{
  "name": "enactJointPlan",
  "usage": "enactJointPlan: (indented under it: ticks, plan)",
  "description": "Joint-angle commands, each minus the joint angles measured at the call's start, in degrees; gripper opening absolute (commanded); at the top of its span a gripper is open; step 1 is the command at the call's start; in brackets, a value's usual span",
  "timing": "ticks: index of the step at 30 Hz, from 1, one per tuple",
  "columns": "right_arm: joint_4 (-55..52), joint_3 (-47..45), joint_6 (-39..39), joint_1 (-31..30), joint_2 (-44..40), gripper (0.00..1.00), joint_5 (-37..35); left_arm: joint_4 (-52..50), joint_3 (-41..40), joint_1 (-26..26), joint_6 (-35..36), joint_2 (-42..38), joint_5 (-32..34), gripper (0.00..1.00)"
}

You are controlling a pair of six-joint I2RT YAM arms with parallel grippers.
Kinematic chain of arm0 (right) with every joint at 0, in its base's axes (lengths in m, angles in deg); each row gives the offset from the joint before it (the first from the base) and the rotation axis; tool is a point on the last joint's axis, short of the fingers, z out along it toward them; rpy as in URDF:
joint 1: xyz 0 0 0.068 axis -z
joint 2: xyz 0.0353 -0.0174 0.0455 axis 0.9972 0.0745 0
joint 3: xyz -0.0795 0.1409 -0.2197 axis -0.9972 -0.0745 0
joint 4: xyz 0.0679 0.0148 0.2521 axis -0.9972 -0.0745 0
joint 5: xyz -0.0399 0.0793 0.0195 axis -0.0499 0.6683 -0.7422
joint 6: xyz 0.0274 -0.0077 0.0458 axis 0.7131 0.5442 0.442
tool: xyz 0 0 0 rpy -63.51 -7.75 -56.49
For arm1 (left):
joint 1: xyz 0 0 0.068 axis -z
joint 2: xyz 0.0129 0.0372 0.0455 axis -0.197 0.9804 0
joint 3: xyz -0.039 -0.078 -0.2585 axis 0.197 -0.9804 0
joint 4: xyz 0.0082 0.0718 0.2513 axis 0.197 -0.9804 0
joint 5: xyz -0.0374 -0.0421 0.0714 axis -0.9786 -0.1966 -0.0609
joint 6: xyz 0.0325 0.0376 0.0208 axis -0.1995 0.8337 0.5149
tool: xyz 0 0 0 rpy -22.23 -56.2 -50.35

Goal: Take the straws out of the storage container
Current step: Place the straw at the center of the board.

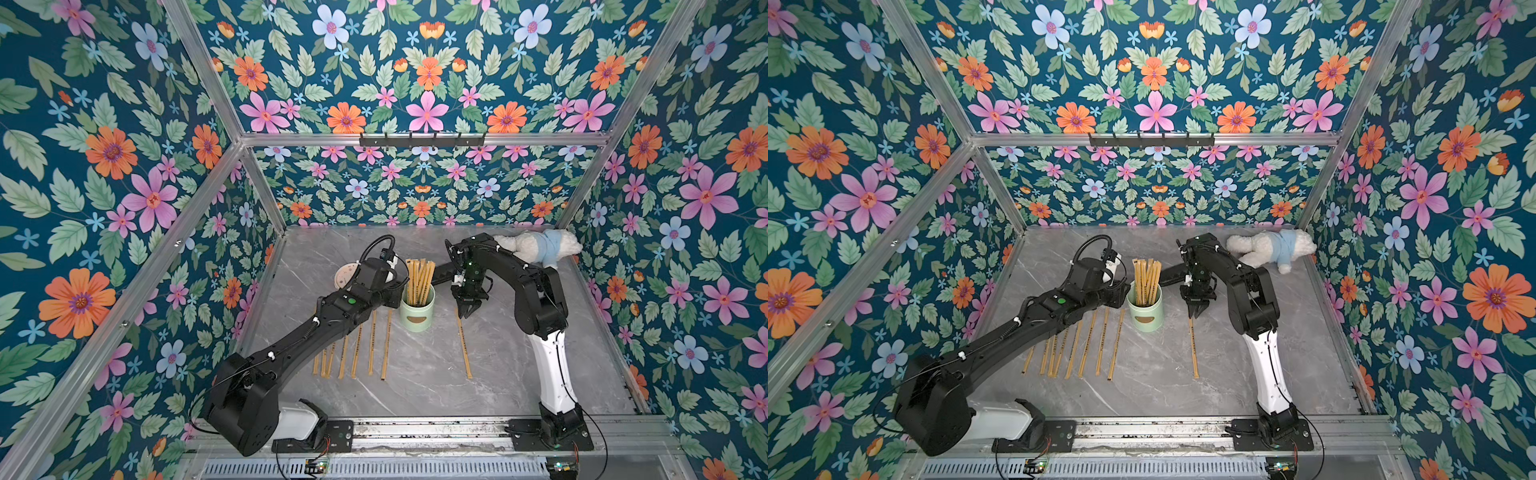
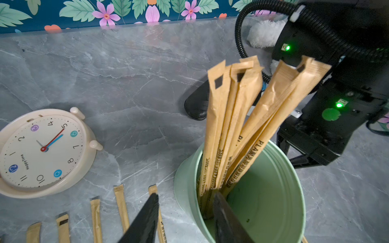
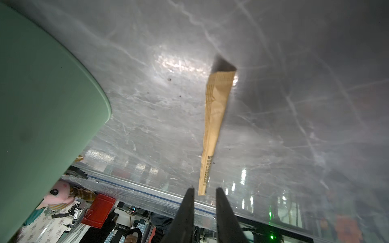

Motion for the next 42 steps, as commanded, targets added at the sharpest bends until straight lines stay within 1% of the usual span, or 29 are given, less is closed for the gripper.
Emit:
enactJointPlan:
  ticks: [1, 6, 8, 12, 14, 16, 18, 22, 23, 25, 29, 33, 38, 42]
  plan:
    - [0.5, -0.6, 0.8, 0.0, -0.2, 0.23, 0.5, -0.2, 0.5, 0.1, 0.7, -0.3, 0.7, 0.45]
    - [2.4, -1.5, 3.0, 0.3, -3.9, 0.25, -0.9, -0.3, 0.4, 0.2, 0.7, -0.3, 1.1, 0.45]
    - [3.8, -2.2, 4.2, 0.2, -6.9, 0.25, -1.5, -0.3, 0.6, 0.1, 0.6, -0.3, 1.2, 0.45]
    - [9.4, -6.6, 6.6, -0.7, -15.8, 0.27, -3.8, -0.5, 0.7, 0.1, 0.5, -0.4, 1.4, 0.45]
    - [13.8, -10.2, 7.5, -2.5, -21.8, 0.29, -6.3, -0.5, 0.6, 0.2, 0.5, -0.6, 1.4, 0.45]
    - [17.9, -13.7, 7.9, -5.6, -27.2, 0.33, -9.2, -0.5, 0.7, 0.2, 0.4, -0.9, 1.5, 0.45]
    - [20.4, -15.6, 8.8, -9.0, -31.1, 0.35, -12.5, -0.5, 0.7, 0.2, 0.4, -1.3, 1.6, 0.45]
    - [27.7, -19.0, 10.4, -15.8, -37.8, 0.44, -16.2, -0.6, 0.4, 0.2, 0.2, -2.0, 1.7, 0.45]
    - [29.4, -19.8, 10.6, -16.9, -38.9, 0.48, -16.2, -0.5, 0.4, 0.2, 0.2, -2.1, 1.8, 0.45]
    - [34.0, -21.9, 12.6, -18.1, -41.3, 0.51, -17.4, -0.5, 0.3, 0.2, 0.2, -2.4, 2.0, 0.45]
    - [39.9, -25.0, 14.9, -18.1, -43.0, 0.51, -18.2, -0.5, 0.2, 0.2, 0.2, -2.4, 2.0, 0.46]
    - [43.2, -25.8, 14.6, -18.1, -41.0, 0.5, -16.0, 0.0, 0.1, 0.2, 0.2, -2.1, 1.9, 0.46]
    - [49.4, -28.5, 14.2, -18.0, -40.1, 0.5, -15.0, -0.1, 0.0, 0.2, 0.2, -1.5, 2.0, 0.46]
    - [50.0, -28.3, 14.7, -17.3, -38.6, 0.48, -15.4, -0.2, 0.1, 0.2, 0.3, -1.3, 2.1, 0.46]
